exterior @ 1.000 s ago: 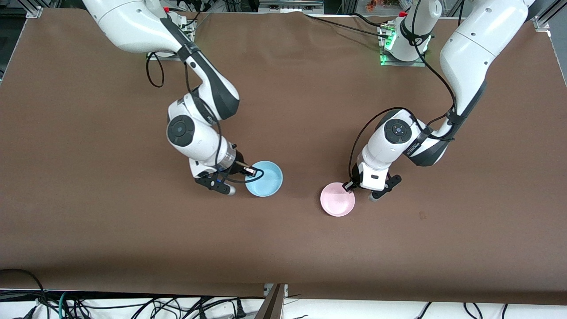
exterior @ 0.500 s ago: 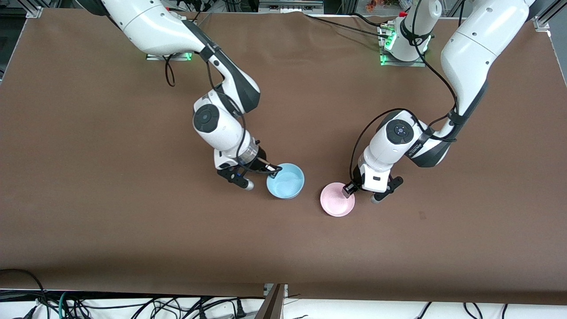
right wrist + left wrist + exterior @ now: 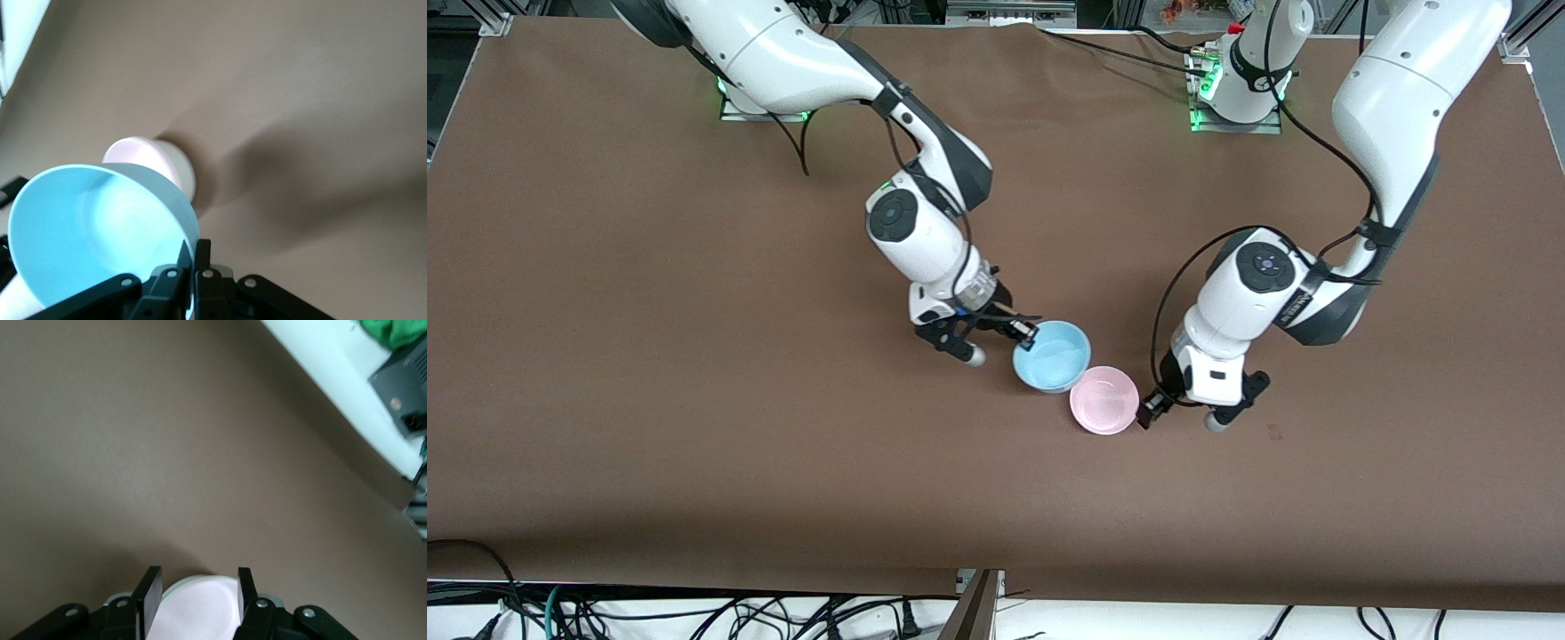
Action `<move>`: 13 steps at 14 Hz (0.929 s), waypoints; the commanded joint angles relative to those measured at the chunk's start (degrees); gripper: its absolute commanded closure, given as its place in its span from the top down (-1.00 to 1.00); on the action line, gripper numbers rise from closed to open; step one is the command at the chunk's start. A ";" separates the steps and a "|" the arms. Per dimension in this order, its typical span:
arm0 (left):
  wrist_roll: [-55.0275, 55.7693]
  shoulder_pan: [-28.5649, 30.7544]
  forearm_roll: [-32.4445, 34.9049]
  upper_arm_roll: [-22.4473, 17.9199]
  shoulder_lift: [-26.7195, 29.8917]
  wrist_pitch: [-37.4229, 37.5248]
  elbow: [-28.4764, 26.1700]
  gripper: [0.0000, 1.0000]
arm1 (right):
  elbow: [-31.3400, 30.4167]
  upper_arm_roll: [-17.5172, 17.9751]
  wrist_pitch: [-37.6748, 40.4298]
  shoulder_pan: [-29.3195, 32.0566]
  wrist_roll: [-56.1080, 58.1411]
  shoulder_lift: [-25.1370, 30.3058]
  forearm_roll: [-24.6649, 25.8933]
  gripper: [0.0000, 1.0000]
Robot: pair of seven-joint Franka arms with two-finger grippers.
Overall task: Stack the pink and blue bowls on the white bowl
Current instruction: 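Lower the pink bowl onto the white bowl and open the left gripper, then lower the blue bowl into the pink bowl while the left gripper withdraws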
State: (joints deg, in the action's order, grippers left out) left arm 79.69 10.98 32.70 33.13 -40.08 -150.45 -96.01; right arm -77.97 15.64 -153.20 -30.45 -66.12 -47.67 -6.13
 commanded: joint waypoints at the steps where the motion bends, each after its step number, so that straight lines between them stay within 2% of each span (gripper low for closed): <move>1: -0.67 2.90 0.70 1.93 1.50 1.12 0.12 0.04 | 7.91 -3.67 -1.31 -4.17 -0.68 -5.23 0.24 -1.00; 4: -4.09 7.12 0.53 5.97 1.50 4.55 0.21 0.00 | 9.67 -4.21 -8.24 -4.88 0.99 -8.65 0.59 -1.00; 7: -7.52 10.81 0.35 8.52 1.58 5.51 0.39 -0.04 | 14.58 -4.21 -8.43 -4.88 2.14 -12.00 3.13 -1.00; 8: -9.62 11.60 0.09 9.05 1.50 7.00 1.95 -0.04 | 15.90 -4.21 -8.52 -4.97 2.14 -12.96 3.75 -1.00; 10: -15.23 11.70 -4.02 9.85 1.32 15.23 7.13 -0.04 | 18.28 -4.21 -8.61 -5.93 2.66 -15.07 4.11 -1.00; 13: -26.13 11.96 -11.15 9.76 1.32 25.09 13.90 -0.04 | 18.46 -4.21 -10.35 -7.25 3.02 -16.74 4.11 -1.00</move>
State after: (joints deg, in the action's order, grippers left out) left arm 59.81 22.58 24.83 42.27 -38.94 -130.66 -86.03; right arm -62.75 11.74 -161.70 -36.29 -63.63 -61.50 -2.68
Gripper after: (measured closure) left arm 0.520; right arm 0.974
